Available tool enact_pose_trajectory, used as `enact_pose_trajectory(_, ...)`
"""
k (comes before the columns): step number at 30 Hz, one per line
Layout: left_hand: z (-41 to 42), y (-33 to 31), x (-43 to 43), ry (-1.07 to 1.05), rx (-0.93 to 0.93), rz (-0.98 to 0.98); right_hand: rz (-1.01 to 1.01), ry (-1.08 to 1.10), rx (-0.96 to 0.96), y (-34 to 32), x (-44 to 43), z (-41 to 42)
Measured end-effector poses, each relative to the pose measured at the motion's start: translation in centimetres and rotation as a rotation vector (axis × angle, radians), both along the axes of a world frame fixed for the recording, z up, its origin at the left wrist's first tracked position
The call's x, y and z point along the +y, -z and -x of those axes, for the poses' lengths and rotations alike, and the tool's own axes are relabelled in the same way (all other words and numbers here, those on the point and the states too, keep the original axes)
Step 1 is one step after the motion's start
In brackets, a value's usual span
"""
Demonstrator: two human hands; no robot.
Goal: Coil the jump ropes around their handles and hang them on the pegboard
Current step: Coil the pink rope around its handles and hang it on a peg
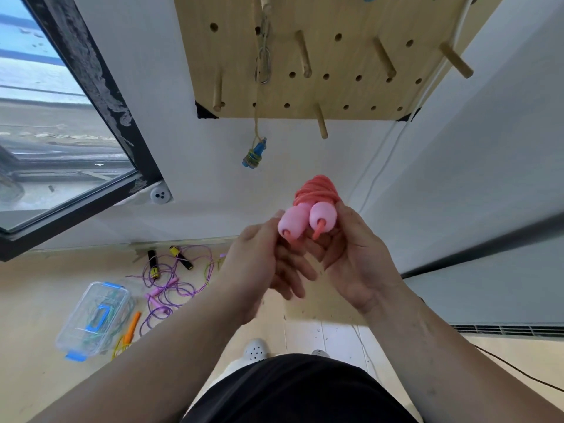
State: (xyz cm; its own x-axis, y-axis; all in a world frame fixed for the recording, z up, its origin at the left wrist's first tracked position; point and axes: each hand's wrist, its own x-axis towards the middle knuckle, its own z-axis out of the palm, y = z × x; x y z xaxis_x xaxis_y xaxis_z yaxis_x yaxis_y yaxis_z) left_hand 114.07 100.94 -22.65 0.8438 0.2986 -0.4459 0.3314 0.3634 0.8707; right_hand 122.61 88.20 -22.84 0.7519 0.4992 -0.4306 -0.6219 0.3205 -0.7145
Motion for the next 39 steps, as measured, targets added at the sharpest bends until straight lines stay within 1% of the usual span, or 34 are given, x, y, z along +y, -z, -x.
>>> enact_pose_trajectory(1, 0.0, 0.9, 0.5, -0.05, -0.037, -0.203, 0.01, 0.003, 0.025, 0.1, 0.0, 0.0)
enact_pose_trajectory(2, 0.2, 1.9, 1.1, -0.096, -0.112, -0.379, 0.019, -0.001, 0.05, 0.3, -0.1, -0.2)
enact_pose_trajectory(3, 0.3, 2.6, 1.8, -0.098, -0.213, -0.501, 0.034, -0.009, 0.078, 0.3, -0.1, -0.3)
enact_pose_trajectory(6, 0.0, 3.5, 3.4, 0.175, -0.49, -0.774, 0.093, -0.082, 0.142, 0.0, -0.2, -0.1)
enact_pose_trajectory(7, -0.3, 3.5, 3.5, 0.24, -0.547, -0.796, 0.105, -0.135, 0.148, -0.3, 0.0, 0.1)
enact_pose_trajectory(8, -0.8, 3.2, 3.4, 0.277, -0.562, -0.741, 0.126, -0.196, 0.142, -0.7, 0.1, 0.4)
enact_pose_trajectory(9, -1.2, 2.9, 3.0, 0.274, -0.531, -0.621, 0.162, -0.254, 0.126, -1.0, 0.3, 0.7)
enact_pose_trajectory(11, -1.8, 2.4, 2.3, 0.176, -0.427, -0.397, 0.34, -0.352, 0.014, -1.6, 0.7, 0.9)
enact_pose_trajectory(12, -2.1, 2.4, 2.1, 0.088, -0.367, -0.341, 0.467, -0.375, -0.099, -1.9, 0.7, 0.9)
enact_pose_trajectory(14, -2.5, 2.6, 1.7, -0.058, -0.241, -0.23, 0.702, -0.352, -0.374, -1.9, 0.6, 0.5)
enact_pose_trajectory(16, -2.5, 2.6, 1.1, -0.086, -0.164, -0.101, 0.874, -0.316, -0.681, -1.3, 0.0, 0.1)
enact_pose_trajectory(18, -2.4, 2.4, 0.9, -0.101, -0.092, 0.017, 1.022, -0.342, -1.039, -0.2, -0.7, 0.0)
enact_pose_trajectory(19, -2.3, 2.3, 1.0, -0.113, -0.052, 0.074, 1.054, -0.353, -1.176, 0.2, -0.9, 0.1)
enact_pose_trajectory(20, -2.3, 2.2, 1.2, -0.11, -0.014, 0.128, 1.046, -0.354, -1.25, 0.5, -1.1, 0.2)
enact_pose_trajectory(21, -2.2, 2.0, 1.4, -0.088, 0.023, 0.177, 1.014, -0.349, -1.276, 0.7, -1.2, 0.2)
enact_pose_trajectory(24, -2.1, 1.7, 2.0, -0.028, 0.082, 0.296, 0.915, -0.313, -1.275, 0.5, -1.4, 0.3)
enact_pose_trajectory(25, -2.0, 1.7, 2.2, -0.016, 0.091, 0.329, 0.881, -0.301, -1.261, 0.2, -1.6, 0.3)
enact_pose_trajectory(26, -1.9, 1.6, 2.2, 0.002, 0.097, 0.36, 0.833, -0.293, -1.206, -0.2, -1.6, 0.4)
enact_pose_trajectory(29, -1.6, 1.3, 1.9, 0.023, 0.075, 0.48, 0.592, -0.264, -0.896, -1.5, -1.5, 0.5)
enact_pose_trajectory(31, -1.5, 1.2, 1.6, -0.004, 0.026, 0.575, 0.448, -0.213, -0.738, -1.9, -1.2, 0.5)
enact_pose_trajectory(35, -1.9, 1.0, 1.2, -0.094, -0.012, 0.662, 0.158, -0.039, -0.357, -1.9, -0.4, 0.4)
enact_pose_trajectory(37, -2.3, 0.7, 1.3, -0.146, -0.044, 0.682, 0.081, 0.007, -0.273, -1.5, -0.4, 0.4)
enact_pose_trajectory(39, -2.6, 0.4, 1.4, -0.164, -0.052, 0.655, 0.044, -0.007, -0.253, -1.3, -0.3, 0.3)
